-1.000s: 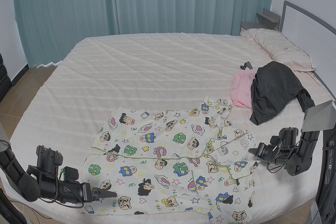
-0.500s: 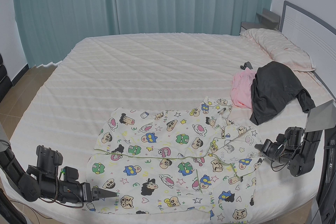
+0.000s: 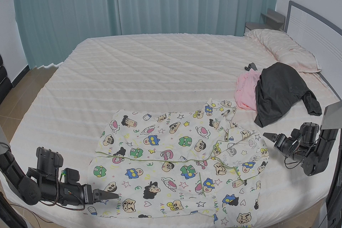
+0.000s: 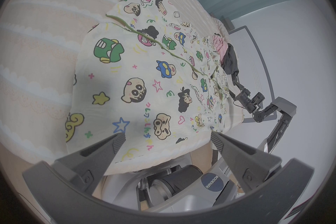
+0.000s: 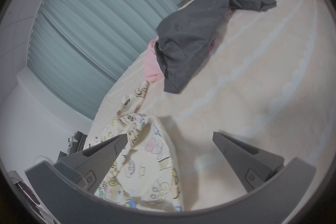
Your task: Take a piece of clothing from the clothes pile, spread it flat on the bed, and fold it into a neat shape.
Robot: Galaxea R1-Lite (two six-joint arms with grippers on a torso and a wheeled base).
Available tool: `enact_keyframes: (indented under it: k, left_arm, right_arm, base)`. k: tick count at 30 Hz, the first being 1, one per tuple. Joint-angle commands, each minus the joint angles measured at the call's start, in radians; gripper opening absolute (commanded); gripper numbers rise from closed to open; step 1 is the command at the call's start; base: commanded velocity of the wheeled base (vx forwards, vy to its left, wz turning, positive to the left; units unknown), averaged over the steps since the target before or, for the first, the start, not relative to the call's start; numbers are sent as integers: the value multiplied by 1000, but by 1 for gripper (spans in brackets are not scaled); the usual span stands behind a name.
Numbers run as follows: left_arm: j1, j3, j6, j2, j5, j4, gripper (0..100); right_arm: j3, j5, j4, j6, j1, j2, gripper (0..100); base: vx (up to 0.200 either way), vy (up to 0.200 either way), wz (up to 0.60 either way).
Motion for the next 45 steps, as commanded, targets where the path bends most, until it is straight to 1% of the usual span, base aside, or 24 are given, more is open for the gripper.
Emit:
enact_keyframes:
  k: [1,2,3,6,9,12,13,15,17,18,19,20,32,40,45]
  left_arm:
    - [7,10,-2,-3,1,-23,100]
    - [7,12,-2,-4,1,-23,100]
    - [7,16,-2,-6,1,-23,100]
    - [6,21,-2,-15,1,-25,100]
    - [6,21,-2,-14,0,-25,100]
    - [6,21,-2,-11,0,-27,100]
    - [6,21,-2,-9,0,-27,100]
    - [6,21,-2,-7,0,-27,100]
    - [6,21,-2,-7,0,-27,100]
    - [6,21,-2,-6,0,-27,100]
    - [6,21,-2,-6,0,-27,100]
    - [6,21,-2,-6,0,-27,100]
    - [6,22,0,-4,0,-40,100]
    - [6,22,0,-3,0,-40,100]
    - [6,22,0,-3,0,-40,100]
  right_arm:
    - [54,-4,13,2,76,-169,100]
    - [59,-9,15,2,92,-172,100]
    - [62,-29,24,4,133,-172,100]
    - [49,-76,36,7,223,-143,100]
    - [29,-115,36,24,296,-109,100]
    - [-4,-161,36,70,351,-72,100]
    - [-10,-165,36,79,360,-69,100]
    - [-46,-201,35,128,415,-31,100]
    - [-63,-227,35,146,443,-15,100]
    - [-78,-254,33,165,475,-2,100]
    - [-78,-254,33,165,475,-2,100]
    - [-102,-276,31,183,507,12,100]
    - [-90,-280,36,217,604,43,100]
    - [-41,-280,16,217,639,78,100]
    - [-20,-276,16,212,644,73,100]
  base:
    - [0,0,0]
    - [0,0,0]
    - [0,0,0]
    - [0,0,0]
    - [0,0,0]
    - [0,0,0]
    - [0,0,0]
    - [0,0,0]
    - [0,0,0]
    - [0,0,0]
    - [0,0,0]
    - [0,0,0]
    - [0,0,0]
    - [0,0,0]
    - [0,0,0]
